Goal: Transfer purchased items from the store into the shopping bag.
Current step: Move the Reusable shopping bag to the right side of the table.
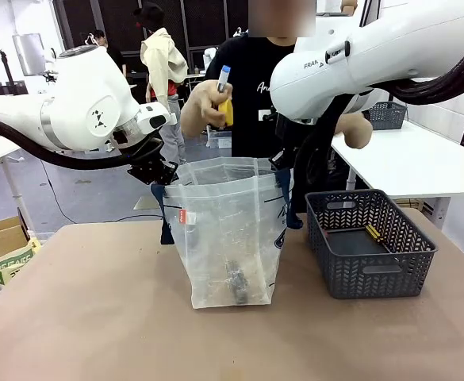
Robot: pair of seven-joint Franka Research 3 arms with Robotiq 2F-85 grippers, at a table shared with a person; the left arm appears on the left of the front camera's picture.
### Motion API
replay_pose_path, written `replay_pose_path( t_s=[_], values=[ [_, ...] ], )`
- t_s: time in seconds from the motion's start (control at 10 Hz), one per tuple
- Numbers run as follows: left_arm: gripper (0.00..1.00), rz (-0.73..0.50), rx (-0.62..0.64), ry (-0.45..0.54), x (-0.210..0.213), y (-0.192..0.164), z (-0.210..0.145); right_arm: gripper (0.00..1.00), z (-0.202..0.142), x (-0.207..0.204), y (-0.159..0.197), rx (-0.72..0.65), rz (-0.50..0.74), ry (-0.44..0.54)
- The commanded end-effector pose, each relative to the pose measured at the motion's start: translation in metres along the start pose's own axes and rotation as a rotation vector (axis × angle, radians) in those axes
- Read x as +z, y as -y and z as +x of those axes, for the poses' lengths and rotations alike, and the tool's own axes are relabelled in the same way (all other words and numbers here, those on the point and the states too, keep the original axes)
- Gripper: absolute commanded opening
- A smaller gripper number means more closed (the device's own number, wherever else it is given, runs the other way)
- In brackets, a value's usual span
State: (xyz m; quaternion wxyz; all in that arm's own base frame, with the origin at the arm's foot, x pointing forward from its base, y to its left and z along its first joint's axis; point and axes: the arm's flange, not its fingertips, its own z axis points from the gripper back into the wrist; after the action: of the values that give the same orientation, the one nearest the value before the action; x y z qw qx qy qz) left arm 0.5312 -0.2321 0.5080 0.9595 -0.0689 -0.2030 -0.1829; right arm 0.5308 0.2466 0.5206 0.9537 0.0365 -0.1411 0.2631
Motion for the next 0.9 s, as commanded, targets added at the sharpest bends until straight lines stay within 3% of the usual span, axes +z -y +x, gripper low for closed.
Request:
replay_pose_path(
  t_s=[0.0, 0.8],
  values=[
    [0.00, 0.003, 0.002, 0.000, 0.0007, -0.0024, 0.0001, 0.00, -0.0012, -0.0014, 0.0013, -0.001, -0.001, -0.002],
    [0.00, 0.003, 0.002, 0.000, 0.0007, -0.0024, 0.0001, 0.00, -0.0012, -0.0014, 0.0013, -0.001, -0.001, -0.002]
  ],
)
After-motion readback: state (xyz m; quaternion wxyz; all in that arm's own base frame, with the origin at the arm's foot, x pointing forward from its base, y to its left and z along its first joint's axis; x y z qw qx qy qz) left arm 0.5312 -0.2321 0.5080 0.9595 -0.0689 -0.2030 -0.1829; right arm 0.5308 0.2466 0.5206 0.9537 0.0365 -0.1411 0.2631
